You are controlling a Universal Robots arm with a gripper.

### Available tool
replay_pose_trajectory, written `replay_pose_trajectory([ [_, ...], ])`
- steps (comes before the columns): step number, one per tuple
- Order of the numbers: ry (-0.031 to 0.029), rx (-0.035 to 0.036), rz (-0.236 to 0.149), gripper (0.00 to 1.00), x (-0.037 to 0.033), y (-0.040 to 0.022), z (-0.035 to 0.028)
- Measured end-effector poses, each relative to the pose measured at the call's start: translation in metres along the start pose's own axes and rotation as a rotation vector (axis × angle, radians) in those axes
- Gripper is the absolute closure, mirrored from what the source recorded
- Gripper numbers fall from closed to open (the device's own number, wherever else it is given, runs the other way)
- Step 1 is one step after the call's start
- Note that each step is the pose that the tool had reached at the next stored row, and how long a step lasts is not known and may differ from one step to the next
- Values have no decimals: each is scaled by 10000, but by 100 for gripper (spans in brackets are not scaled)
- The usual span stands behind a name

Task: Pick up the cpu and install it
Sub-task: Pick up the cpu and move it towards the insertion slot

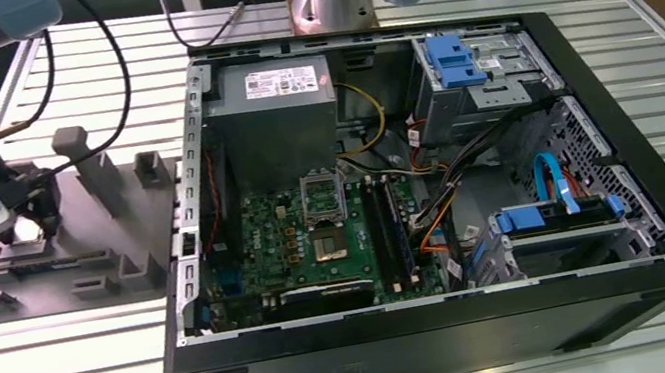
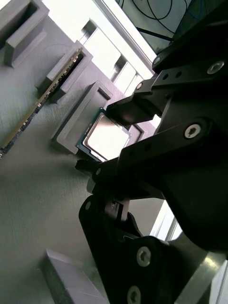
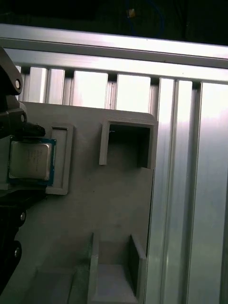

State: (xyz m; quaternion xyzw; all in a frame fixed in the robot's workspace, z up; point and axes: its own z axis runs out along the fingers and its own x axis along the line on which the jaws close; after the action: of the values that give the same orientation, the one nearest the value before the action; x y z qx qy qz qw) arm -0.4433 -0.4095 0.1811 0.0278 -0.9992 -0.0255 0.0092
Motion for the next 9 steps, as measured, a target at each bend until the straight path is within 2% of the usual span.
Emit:
replay_pose_trajectory([
  [9,-7,-2,98,44,21,-1,0],
])
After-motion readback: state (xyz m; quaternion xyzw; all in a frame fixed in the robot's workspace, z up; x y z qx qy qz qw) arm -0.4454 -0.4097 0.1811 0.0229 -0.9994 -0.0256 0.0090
